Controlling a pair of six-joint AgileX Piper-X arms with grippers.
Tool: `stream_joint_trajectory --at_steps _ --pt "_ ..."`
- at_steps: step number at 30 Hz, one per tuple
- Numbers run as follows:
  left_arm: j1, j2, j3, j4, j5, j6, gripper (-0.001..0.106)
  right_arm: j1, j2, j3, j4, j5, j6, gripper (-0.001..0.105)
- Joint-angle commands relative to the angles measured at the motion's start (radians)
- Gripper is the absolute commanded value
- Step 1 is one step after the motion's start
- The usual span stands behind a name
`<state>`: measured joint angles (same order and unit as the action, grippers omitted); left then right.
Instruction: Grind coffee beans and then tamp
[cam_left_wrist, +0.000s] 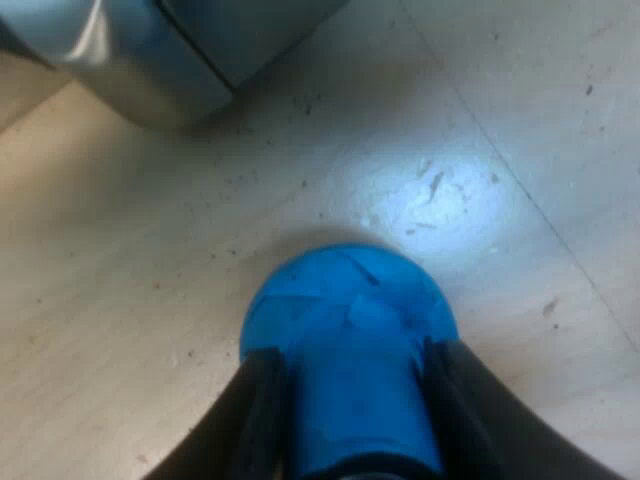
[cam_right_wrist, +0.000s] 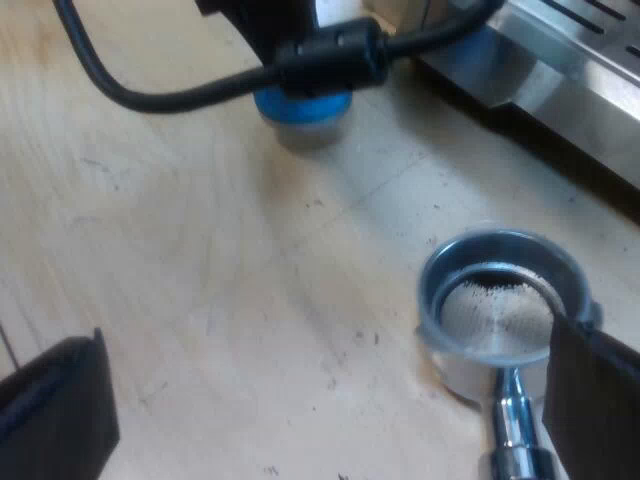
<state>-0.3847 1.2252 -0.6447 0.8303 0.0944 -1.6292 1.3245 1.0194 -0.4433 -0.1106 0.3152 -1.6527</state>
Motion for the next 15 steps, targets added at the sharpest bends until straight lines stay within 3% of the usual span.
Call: stream_joint_trajectory --at_steps 1,13,15 --pt "-0.001 0.002 -0.002 -0.018 -0.017 -0.011 0.000 -0.010 0.011 -0.011 -0.030 -0.006 -0.011 0.088" --pt "-0.001 0.070 -0.002 -0.046 -0.015 -0.011 0.001 -0.010 0.013 -0.011 -0.035 -0.029 -0.006 0.088" --pt "-0.001 0.070 -0.002 -0.040 -0.015 -0.007 0.011 -0.010 0.013 -0.011 -0.035 -0.029 -0.006 0.088"
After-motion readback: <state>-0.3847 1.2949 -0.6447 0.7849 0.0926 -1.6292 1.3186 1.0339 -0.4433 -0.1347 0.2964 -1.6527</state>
